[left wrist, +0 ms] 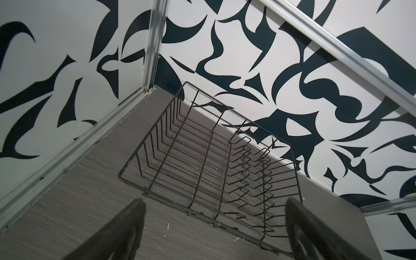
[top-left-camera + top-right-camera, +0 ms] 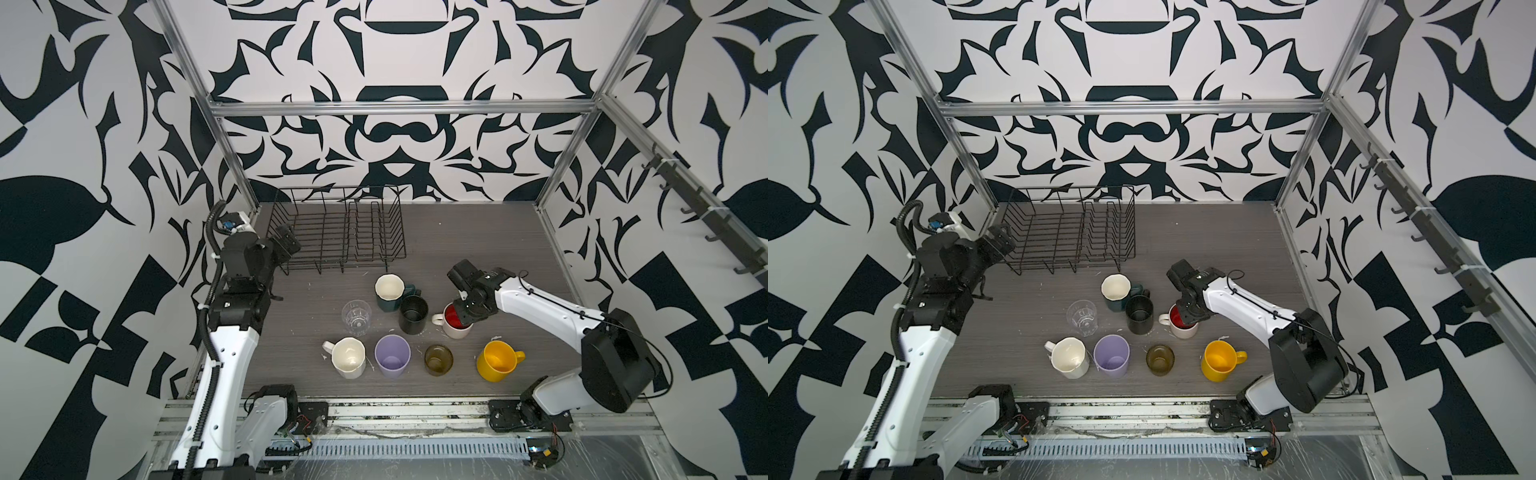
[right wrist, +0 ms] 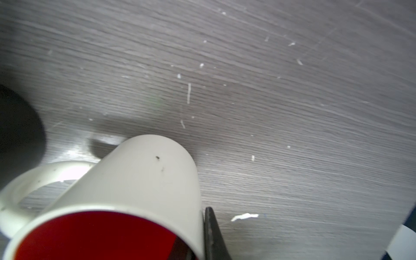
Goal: Load cups into a dish rack
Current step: Pick up the cup from the center of the table.
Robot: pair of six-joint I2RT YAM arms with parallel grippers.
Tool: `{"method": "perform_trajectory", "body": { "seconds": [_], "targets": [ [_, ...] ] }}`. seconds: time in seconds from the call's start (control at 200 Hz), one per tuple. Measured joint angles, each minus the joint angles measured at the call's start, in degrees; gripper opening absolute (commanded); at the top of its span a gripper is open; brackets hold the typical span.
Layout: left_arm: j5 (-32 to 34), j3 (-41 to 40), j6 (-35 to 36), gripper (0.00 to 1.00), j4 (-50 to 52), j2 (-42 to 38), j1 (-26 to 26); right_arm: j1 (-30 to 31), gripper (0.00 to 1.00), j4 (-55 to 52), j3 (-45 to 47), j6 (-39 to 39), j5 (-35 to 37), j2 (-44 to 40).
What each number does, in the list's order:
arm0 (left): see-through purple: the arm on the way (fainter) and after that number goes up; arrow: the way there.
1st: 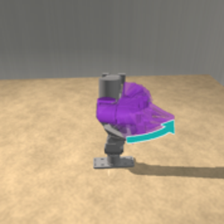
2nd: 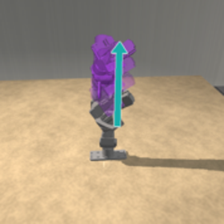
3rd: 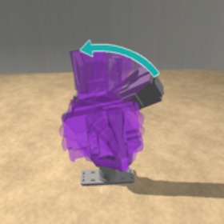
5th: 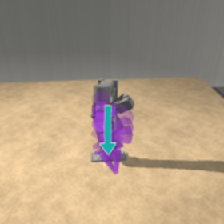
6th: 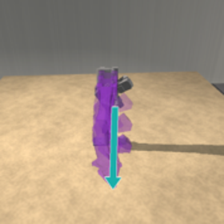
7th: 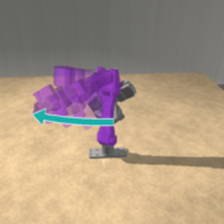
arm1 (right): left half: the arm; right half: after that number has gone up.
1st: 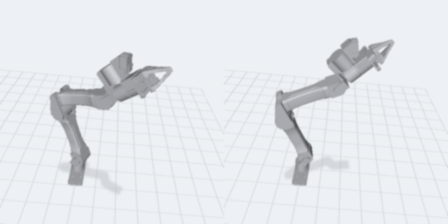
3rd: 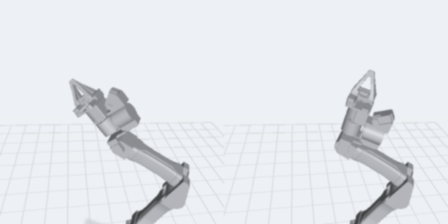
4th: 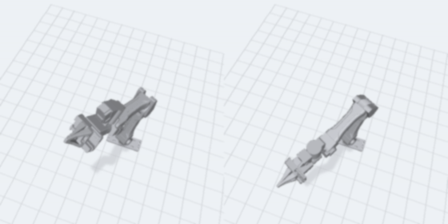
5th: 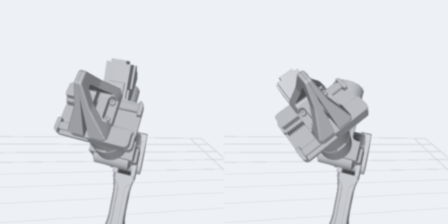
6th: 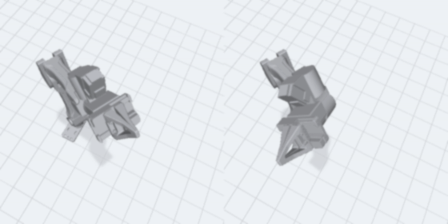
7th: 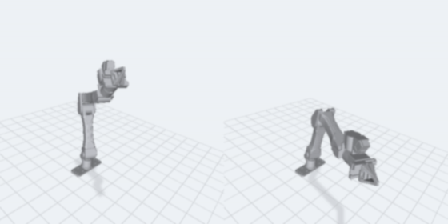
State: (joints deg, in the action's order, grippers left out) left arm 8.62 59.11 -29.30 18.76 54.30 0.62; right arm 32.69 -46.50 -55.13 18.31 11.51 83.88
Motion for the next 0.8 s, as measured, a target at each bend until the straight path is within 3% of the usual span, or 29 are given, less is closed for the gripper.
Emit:
{"method": "perform_trajectory", "body": {
  "seconds": [0.11,0.39,0.8],
  "targets": [
    [-2.0,3.1,0.0,0.99,1.8,3.7,0.0,-0.4,0.00,-1.8,0.0,-0.1,1.4,-1.0],
    [-9.9,2.0,0.0,0.99,2.1,6.7,0.0,-6.4,0.00,-3.4,0.0,-0.5,0.5,-7.4],
    [-24.2,0.7,-0.8,0.99,-6.5,6.6,0.0,-14.0,0.00,-0.7,-7.1,-1.9,-10.0,-12.7]
  ]
}}
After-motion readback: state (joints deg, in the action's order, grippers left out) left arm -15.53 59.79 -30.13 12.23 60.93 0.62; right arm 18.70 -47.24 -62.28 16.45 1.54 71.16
